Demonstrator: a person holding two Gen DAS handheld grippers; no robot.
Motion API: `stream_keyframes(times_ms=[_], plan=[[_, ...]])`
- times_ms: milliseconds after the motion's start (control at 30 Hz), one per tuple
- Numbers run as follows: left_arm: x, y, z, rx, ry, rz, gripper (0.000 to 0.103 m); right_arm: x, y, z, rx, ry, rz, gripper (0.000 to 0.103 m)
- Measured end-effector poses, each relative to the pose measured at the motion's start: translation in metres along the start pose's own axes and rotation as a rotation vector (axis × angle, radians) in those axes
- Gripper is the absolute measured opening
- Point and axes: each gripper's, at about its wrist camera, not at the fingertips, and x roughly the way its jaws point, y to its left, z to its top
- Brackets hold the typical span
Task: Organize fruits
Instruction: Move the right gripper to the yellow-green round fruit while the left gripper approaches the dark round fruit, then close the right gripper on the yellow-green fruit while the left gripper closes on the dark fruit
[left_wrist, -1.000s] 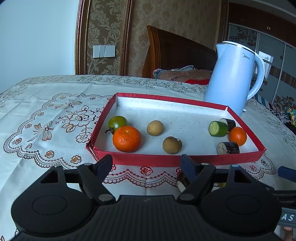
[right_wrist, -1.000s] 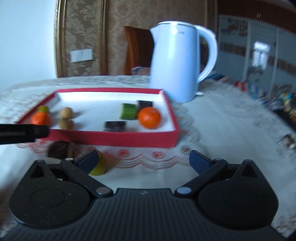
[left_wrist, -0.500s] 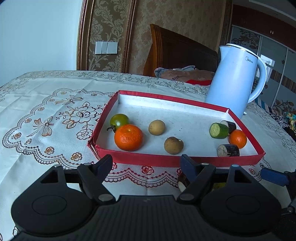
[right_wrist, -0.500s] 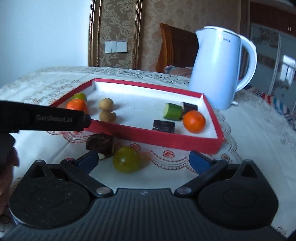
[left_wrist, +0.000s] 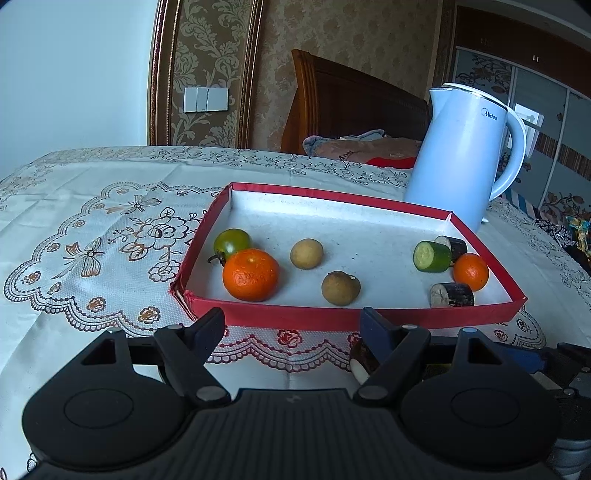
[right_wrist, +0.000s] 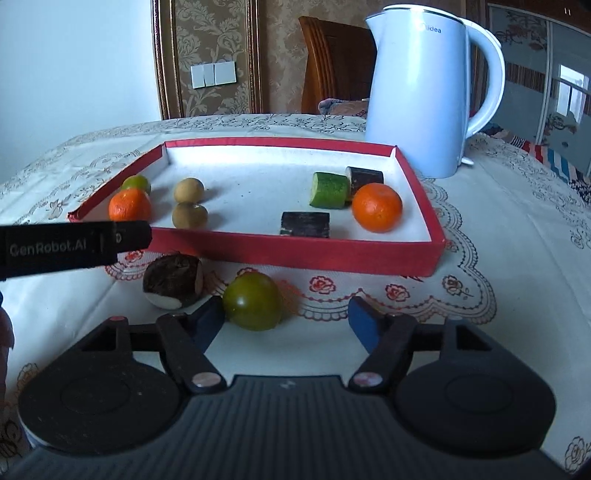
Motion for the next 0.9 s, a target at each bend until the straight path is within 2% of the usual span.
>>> stream_keyframes(times_ms=[33, 100, 167, 200, 267, 433, 567, 700, 900], plan=[[0.0, 0.0, 0.0, -0.002, 0.0, 0.001, 0.08, 0.001, 0.0, 0.0, 0.005, -0.002, 0.003, 0.07], [0.001, 0.001, 0.0, -0.007, 0.005, -0.001, 0.08, 0.001, -0.001, 0.002, 0.012, -0.009, 0.022, 0.057], [0.001, 0.001, 0.0, -0.002, 0.008, -0.001, 0.08, 0.002, -0.001, 0.003, 0.011, -0.01, 0.023, 0.05], [0.001, 0.0, -0.001, 0.002, 0.005, 0.004, 0.08, 0.002, -0.001, 0.003, 0.008, -0.013, 0.018, 0.041], [-0.001, -0.001, -0.002, 0.012, -0.007, 0.011, 0.08, 0.0, -0.002, 0.002, 0.019, -0.018, 0.02, 0.03], [-0.006, -0.009, -0.004, 0.055, -0.023, -0.013, 0.08, -0.004, -0.014, 0.0, 0.062, -0.024, 0.007, 0.03], [-0.007, -0.012, -0.008, 0.038, 0.014, -0.109, 0.08, -0.01, -0.038, -0.005, 0.133, -0.043, -0.078, 0.031], [0.0, -0.025, -0.01, 0.086, 0.016, -0.066, 0.08, -0.01, -0.05, -0.007, 0.169, -0.043, -0.067, 0.031], [0.007, -0.037, -0.013, 0.14, 0.034, -0.066, 0.08, -0.008, -0.046, -0.007, 0.146, -0.044, -0.081, 0.032]])
